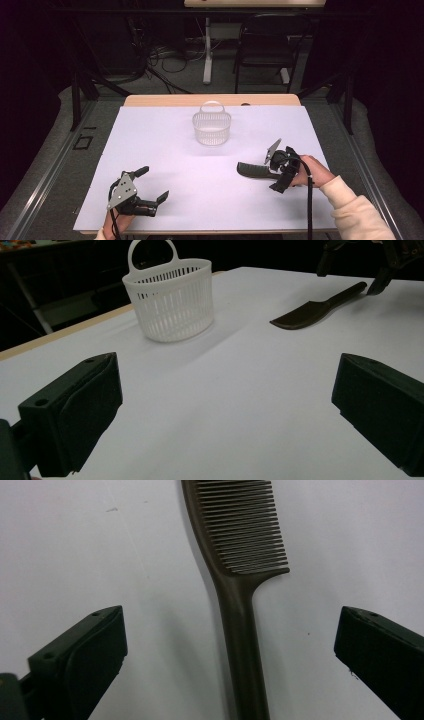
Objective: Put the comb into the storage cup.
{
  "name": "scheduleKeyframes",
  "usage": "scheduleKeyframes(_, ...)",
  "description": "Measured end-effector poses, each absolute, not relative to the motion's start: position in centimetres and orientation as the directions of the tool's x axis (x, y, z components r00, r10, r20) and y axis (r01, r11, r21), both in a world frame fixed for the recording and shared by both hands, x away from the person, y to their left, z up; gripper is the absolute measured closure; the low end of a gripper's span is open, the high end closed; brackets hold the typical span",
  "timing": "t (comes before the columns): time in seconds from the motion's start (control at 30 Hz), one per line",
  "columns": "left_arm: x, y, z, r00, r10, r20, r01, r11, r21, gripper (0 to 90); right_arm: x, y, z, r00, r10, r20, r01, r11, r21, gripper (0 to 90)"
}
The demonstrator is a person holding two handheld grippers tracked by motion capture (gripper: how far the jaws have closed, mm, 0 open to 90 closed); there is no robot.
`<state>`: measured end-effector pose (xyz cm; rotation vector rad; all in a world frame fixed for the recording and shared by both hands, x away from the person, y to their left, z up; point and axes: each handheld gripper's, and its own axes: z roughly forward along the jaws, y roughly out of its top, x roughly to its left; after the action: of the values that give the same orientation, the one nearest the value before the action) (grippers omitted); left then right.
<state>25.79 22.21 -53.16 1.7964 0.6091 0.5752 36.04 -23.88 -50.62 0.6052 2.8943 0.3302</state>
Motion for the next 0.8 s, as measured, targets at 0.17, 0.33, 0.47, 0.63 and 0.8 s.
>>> scheduleKeyframes(0.17,25.8,22.2,-53.2,0.751,0.655,0.084,0.125,-0.266,0.956,0.0,36.2,-23.9,-50.5,-0.91,0.391,-0.137,0.358,0.908,0.219,16.7)
scheduleKeyframes(0.33,25.8,22.2,-53.2,0.753,0.654,0.075,0.128,-0.258,0.957,0.0,36.2,-23.7,-50.6,-0.916,0.366,-0.165,0.335,0.923,0.192,32.3)
scheduleKeyframes(0.47,25.8,22.2,-53.2,0.754,0.653,0.074,0.129,-0.257,0.958,0.0,36.3,-23.4,-50.6,-0.925,0.335,-0.178,0.311,0.938,0.152,43.4)
scheduleKeyframes(0.63,25.8,22.2,-53.2,0.754,0.653,0.072,0.13,-0.256,0.958,0.0,36.5,-23.0,-50.9,-0.936,0.304,-0.179,0.288,0.951,0.11,53.2)
scheduleKeyframes(0.8,25.9,22.2,-53.2,0.755,0.651,0.075,0.128,-0.258,0.958,0.0,36.7,-22.6,-51.3,-0.944,0.279,-0.176,0.27,0.96,0.07,59.1)
